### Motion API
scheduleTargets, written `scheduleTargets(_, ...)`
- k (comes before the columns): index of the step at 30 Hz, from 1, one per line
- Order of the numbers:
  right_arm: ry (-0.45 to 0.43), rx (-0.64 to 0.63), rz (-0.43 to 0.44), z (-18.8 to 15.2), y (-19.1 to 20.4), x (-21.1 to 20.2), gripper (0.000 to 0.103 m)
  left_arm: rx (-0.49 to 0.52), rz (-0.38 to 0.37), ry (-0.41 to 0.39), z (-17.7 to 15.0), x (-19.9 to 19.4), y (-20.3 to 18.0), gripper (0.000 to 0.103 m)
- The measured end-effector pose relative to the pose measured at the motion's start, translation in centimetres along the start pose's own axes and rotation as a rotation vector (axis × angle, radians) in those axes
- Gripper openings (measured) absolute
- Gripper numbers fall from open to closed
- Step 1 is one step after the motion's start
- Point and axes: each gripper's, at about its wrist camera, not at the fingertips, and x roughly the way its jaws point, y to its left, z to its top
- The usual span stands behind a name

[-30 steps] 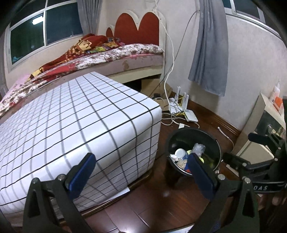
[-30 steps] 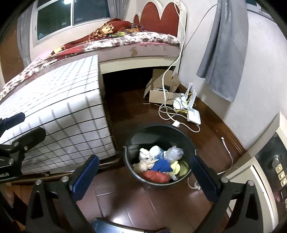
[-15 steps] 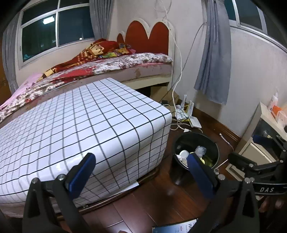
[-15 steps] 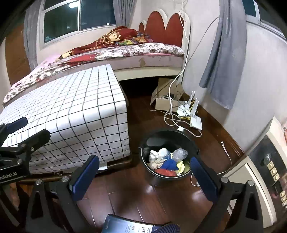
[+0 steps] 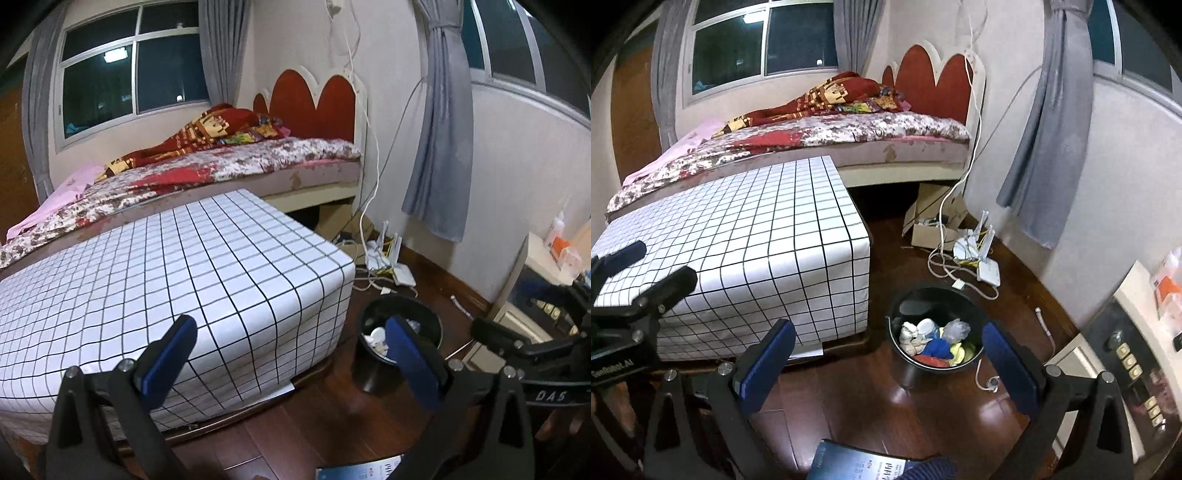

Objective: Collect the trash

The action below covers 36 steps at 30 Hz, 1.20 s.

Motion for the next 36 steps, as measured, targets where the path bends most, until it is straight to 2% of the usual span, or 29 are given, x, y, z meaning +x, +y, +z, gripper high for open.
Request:
scheduleTargets(9,-0.072,-0.01,0.003,0.3,0.2,-4.3,0.102,0.004,0.024,-0.078,0.8,-5.0,-0.1,0.102)
scheduleTargets(17,-0.15,-0.012,-0.024,1.5,0.2,-7.1,0.102,0.015,0.02,-0.099,1.2,-6.2,-0.4,0.102)
scheduleTargets(25,-0.131,-0.011,-0.042,1.5,-0.2,-6.8,0.102,0.011,-0.002,-0.093,1.1,-6.0,-0.7,0.102)
scheduleTargets(36,-0.123,-0.01,-0.04,1.2,-0.4,-6.7,0.102,0.021,0.006,-0.094,1.2,-6.2,-1.0,0.102)
